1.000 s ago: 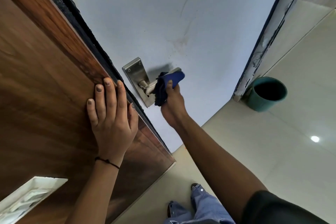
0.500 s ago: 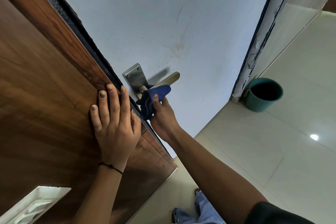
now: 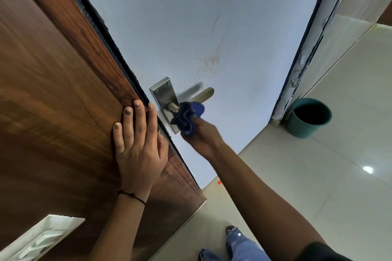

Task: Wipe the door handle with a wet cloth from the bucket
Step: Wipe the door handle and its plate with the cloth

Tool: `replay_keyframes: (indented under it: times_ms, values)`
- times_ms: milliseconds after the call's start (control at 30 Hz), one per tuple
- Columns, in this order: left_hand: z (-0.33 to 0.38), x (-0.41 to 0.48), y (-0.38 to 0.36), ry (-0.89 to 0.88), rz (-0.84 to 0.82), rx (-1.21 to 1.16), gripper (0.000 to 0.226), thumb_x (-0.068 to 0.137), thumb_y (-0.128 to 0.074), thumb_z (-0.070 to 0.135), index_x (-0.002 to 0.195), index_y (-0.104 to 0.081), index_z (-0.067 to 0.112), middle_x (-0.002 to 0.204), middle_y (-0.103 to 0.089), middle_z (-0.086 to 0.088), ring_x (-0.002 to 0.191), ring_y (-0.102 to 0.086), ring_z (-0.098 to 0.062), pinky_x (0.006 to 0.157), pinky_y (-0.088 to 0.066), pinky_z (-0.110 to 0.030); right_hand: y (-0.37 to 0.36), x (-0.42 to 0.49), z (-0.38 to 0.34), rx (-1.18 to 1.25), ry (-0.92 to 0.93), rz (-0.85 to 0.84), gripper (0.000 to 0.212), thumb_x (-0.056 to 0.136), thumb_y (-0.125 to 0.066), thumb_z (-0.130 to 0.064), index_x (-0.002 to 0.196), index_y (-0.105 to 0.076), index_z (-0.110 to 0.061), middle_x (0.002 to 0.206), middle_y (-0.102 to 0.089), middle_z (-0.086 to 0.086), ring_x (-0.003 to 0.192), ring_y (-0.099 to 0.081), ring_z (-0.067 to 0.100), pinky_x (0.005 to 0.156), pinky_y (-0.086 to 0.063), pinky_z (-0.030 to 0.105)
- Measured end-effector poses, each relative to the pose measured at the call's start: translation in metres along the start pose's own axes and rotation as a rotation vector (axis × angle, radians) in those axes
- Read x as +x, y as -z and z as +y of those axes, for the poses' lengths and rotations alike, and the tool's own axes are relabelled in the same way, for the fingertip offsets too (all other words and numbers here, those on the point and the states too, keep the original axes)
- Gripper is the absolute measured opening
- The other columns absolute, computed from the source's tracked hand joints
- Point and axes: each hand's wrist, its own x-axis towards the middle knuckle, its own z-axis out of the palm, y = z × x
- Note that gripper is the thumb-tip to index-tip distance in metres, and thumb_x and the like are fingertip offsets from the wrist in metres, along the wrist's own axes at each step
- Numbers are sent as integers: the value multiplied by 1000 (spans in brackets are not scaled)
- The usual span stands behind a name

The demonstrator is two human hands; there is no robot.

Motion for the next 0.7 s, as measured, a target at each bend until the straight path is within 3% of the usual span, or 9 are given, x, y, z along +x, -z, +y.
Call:
replay_keyframes:
  times_ms: [167,267,400,533,633,700]
  values:
    - [1,1,-1,-4,2,6,66,94,-43,29,153,-19,12,161,0,-5,151,5,-22,122,5,-38,3,8,-10,45,118,18,19,103,-38,-13,114,-50,-4,96,-59,10,74,-55,16,41,-49,16]
    - [2,0,-1,4,3,20,65,95,-42,30,153,-18,12,161,-1,-4,151,6,-22,122,5,-38,3,4,9,13,20,-30,24,104,-33,-15,104,-54,-4,99,-58,14,73,-57,19,41,-50,19]
    - [2,0,-1,9,5,20,65,95,-42,30,153,-19,12,161,0,-4,151,5,-22,122,4,-38,1,1,14,52,-57,-96,24,104,-33,-16,109,-53,-4,104,-57,16,78,-56,23,41,-52,23]
    - [2,0,0,5,6,6,66,93,-44,28,153,-20,12,161,-1,-5,151,3,-22,122,4,-38,7,13,-18,-90,72,26,21,103,-37,-15,96,-56,-8,91,-56,9,67,-51,16,46,-42,23]
    - [2,1,0,3,6,11,67,93,-44,28,153,-19,12,160,-1,-4,148,-6,-26,122,5,-38,7,22,-42,-115,120,124,21,101,-44,-16,119,-54,-7,102,-56,14,77,-54,21,37,-43,17]
    - [3,1,1,4,4,7,67,93,-43,29,153,-17,12,160,-2,-5,147,-8,-26,122,5,-38,7,25,-55,-171,187,191,25,100,-48,-15,121,-54,-4,100,-59,17,77,-56,27,41,-46,20]
